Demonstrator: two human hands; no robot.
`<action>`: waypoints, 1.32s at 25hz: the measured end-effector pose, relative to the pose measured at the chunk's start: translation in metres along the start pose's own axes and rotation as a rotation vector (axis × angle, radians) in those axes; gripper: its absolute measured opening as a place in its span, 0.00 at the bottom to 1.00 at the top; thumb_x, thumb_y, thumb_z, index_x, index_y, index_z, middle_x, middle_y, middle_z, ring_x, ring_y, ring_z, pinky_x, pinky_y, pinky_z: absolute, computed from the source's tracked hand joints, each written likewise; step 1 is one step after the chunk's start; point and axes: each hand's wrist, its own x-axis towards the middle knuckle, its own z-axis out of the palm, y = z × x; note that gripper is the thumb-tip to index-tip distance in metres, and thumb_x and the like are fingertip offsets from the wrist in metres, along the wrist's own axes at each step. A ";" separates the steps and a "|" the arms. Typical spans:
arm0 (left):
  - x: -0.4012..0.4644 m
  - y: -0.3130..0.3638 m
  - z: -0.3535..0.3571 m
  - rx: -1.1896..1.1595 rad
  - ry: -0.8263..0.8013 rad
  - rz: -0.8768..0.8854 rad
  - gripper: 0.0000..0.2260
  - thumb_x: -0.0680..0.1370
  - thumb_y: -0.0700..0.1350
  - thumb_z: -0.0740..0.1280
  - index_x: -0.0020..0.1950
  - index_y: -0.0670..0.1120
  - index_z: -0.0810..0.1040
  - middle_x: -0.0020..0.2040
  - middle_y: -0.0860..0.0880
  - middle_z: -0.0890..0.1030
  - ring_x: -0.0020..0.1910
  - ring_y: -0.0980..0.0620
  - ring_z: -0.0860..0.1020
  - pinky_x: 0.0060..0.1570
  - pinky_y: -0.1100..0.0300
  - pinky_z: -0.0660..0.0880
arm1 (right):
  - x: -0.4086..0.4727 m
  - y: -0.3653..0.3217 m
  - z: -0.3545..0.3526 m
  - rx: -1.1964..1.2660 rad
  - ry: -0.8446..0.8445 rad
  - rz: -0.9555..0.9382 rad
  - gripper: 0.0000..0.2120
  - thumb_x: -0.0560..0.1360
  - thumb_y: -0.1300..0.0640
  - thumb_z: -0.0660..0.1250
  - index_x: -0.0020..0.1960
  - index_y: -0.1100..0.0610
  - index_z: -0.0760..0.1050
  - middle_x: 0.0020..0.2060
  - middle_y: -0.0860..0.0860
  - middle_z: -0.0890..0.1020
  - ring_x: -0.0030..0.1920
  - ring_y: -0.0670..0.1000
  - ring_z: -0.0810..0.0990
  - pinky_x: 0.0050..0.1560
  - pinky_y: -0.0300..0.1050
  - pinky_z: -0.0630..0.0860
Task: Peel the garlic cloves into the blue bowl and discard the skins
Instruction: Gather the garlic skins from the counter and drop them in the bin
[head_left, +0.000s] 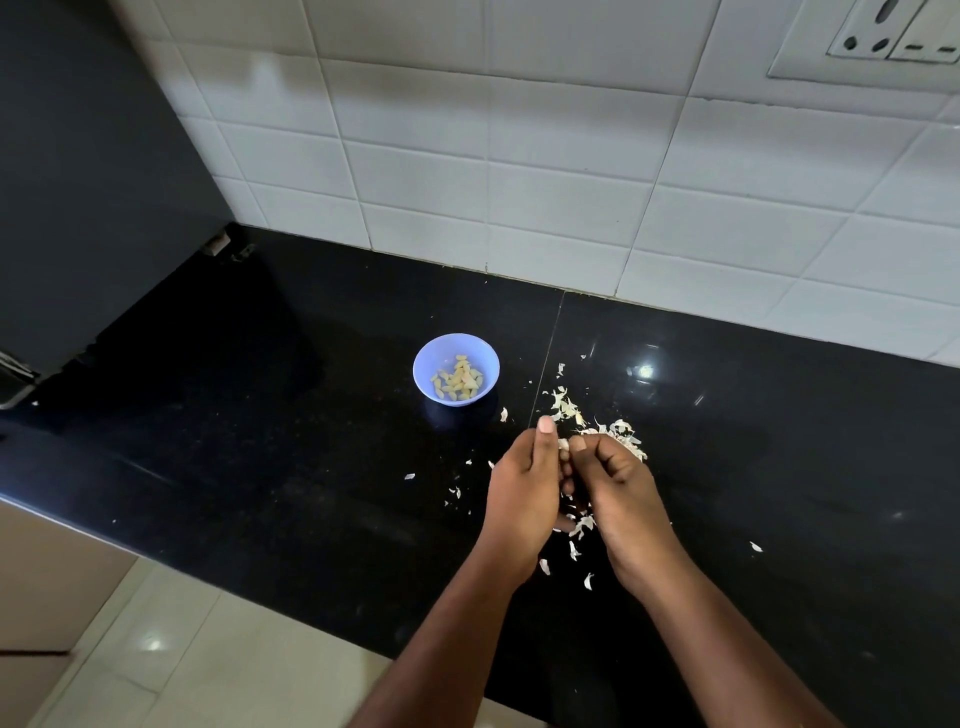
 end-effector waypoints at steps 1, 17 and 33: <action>0.000 -0.002 -0.001 0.054 -0.014 0.014 0.19 0.86 0.58 0.59 0.46 0.46 0.77 0.33 0.53 0.75 0.34 0.56 0.76 0.31 0.53 0.82 | 0.000 0.000 0.002 -0.042 -0.006 0.008 0.13 0.85 0.54 0.63 0.47 0.60 0.80 0.34 0.56 0.79 0.37 0.54 0.77 0.36 0.50 0.75; 0.012 -0.008 -0.027 -0.130 0.085 0.093 0.23 0.87 0.56 0.60 0.46 0.39 0.80 0.29 0.52 0.74 0.27 0.56 0.69 0.29 0.58 0.67 | 0.011 -0.016 0.023 -0.283 -0.112 -0.164 0.07 0.81 0.58 0.71 0.54 0.48 0.86 0.43 0.51 0.86 0.44 0.54 0.86 0.48 0.49 0.84; 0.022 -0.028 -0.066 0.227 0.337 0.004 0.18 0.87 0.57 0.56 0.41 0.50 0.69 0.34 0.52 0.73 0.32 0.54 0.68 0.35 0.49 0.67 | 0.130 -0.037 0.092 -0.829 -0.081 -0.220 0.14 0.85 0.50 0.60 0.50 0.58 0.78 0.42 0.49 0.80 0.41 0.51 0.77 0.37 0.44 0.70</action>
